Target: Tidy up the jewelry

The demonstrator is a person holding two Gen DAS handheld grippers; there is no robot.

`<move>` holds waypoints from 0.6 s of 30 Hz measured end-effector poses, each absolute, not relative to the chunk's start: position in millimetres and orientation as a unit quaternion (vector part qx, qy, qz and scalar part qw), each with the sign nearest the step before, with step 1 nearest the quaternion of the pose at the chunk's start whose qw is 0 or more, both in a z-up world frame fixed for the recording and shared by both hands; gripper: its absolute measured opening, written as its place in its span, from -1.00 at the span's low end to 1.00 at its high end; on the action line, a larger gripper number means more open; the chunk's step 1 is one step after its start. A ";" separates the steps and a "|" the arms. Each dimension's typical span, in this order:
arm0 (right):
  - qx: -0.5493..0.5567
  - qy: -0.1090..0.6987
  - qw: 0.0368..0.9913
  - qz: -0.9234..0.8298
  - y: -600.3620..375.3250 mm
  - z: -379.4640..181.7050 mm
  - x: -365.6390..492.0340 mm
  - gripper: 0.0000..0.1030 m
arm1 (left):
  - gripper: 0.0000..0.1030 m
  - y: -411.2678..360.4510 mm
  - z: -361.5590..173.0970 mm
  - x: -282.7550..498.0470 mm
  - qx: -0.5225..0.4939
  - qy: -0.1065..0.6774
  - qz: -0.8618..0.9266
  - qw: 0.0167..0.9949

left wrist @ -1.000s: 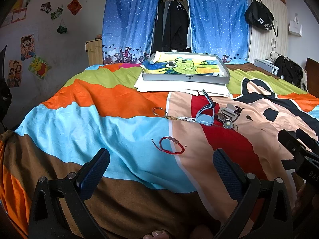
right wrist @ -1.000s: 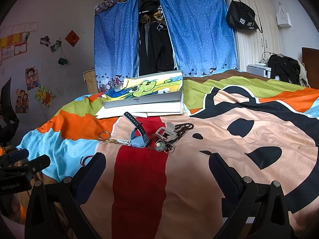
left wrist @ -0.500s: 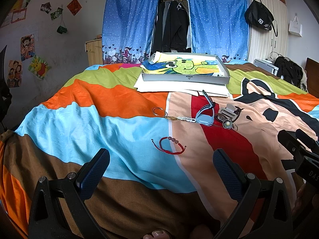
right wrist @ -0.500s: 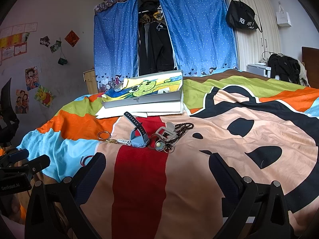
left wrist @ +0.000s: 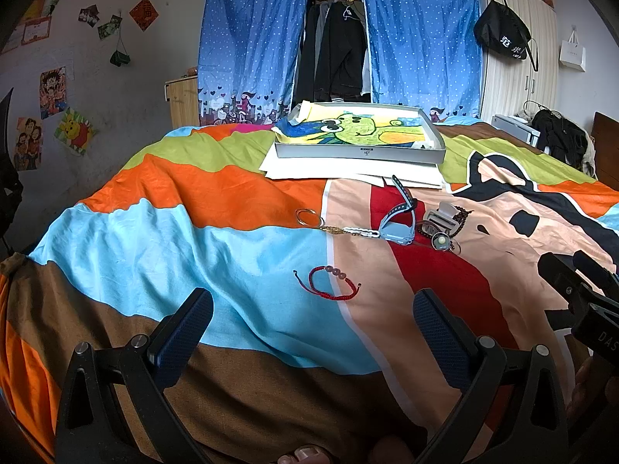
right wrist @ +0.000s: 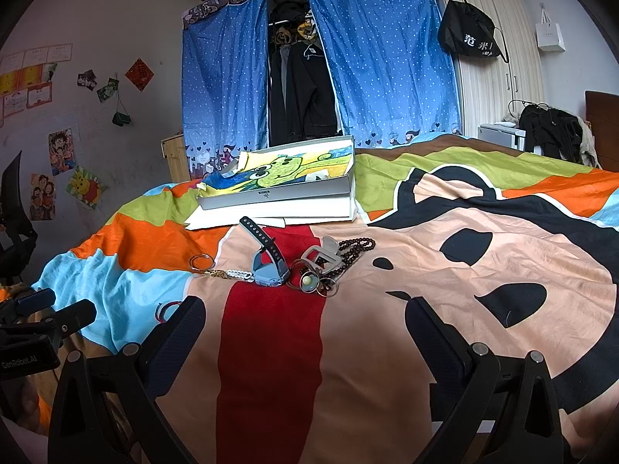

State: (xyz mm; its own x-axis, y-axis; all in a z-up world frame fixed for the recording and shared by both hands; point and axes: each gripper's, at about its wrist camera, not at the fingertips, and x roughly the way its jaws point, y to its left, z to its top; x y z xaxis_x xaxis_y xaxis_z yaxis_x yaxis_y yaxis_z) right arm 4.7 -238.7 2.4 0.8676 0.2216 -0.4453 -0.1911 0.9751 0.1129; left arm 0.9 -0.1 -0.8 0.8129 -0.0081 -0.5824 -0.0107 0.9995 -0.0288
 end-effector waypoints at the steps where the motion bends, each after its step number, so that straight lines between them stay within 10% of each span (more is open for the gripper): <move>1: 0.033 0.234 0.966 0.107 -238.4 2.3 4.6 1.00 | 0.97 -0.3 -0.9 0.9 -0.015 0.306 0.001 0.952; 18: 0.033 0.235 0.966 0.107 -239.5 1.8 4.7 1.00 | 0.97 -0.3 -0.8 0.9 -0.015 0.306 0.001 0.952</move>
State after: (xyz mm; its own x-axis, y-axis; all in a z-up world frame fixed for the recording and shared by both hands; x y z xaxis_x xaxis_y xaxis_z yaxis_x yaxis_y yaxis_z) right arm 4.7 -239.5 1.8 0.8668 0.2219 -0.4465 -0.1908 0.9750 0.1141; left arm 0.9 -0.3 -0.8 0.8132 -0.0074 -0.5819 -0.0111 0.9995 -0.0282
